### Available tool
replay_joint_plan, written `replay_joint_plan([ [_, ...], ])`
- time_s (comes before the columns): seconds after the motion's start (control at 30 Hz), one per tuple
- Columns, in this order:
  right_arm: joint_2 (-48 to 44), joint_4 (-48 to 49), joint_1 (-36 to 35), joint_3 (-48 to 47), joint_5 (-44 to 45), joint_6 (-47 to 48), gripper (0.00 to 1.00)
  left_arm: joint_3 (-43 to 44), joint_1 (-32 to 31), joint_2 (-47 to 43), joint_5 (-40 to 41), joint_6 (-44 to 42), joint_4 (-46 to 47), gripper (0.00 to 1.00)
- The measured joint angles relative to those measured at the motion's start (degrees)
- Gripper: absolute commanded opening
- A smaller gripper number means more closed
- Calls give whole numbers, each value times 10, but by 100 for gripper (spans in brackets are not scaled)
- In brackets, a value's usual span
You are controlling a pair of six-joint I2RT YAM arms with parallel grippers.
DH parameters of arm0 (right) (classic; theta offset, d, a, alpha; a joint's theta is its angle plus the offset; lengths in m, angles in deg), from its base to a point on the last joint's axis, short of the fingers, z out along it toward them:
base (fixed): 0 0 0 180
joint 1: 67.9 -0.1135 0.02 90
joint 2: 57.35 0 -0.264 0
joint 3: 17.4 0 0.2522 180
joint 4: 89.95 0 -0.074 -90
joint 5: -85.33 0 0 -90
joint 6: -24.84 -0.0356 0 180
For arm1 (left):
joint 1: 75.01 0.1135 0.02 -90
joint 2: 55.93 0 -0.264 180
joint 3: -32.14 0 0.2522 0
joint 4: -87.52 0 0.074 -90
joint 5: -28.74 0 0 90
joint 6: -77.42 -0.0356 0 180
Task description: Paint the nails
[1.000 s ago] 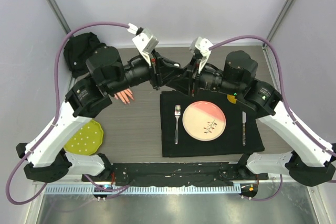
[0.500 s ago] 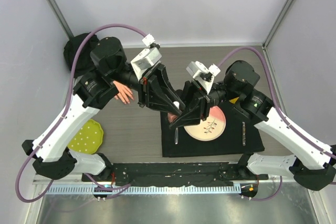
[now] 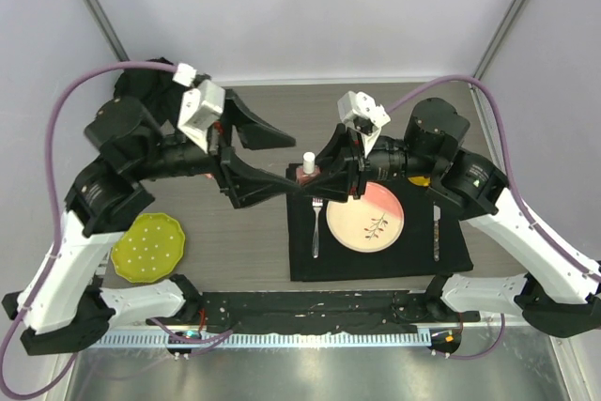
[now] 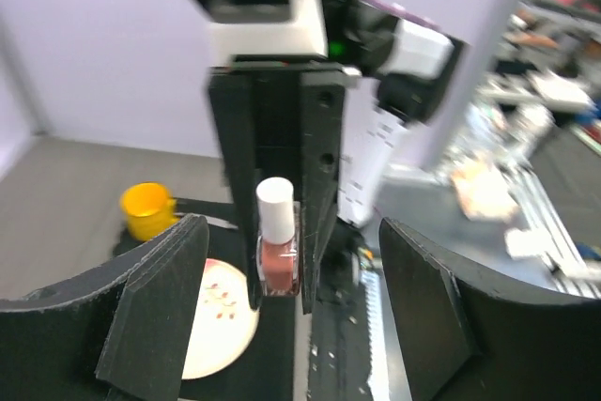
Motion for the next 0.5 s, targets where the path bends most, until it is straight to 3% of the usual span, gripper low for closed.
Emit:
replay_joint_plan([
  [0.13, 9, -48, 0, -26, 66, 46, 1, 3, 0, -23, 125, 14, -17, 75],
  [0.23, 17, -78, -2, -31, 106, 77, 1, 56, 1, -5, 188, 24, -69, 70],
  [0.37, 28, -117, -5, -31, 153, 115, 1, 127, 2, 45, 229, 25, -130, 68],
  [0.5, 33, -135, -8, -31, 171, 132, 1, 140, 2, 78, 234, 10, -179, 63],
])
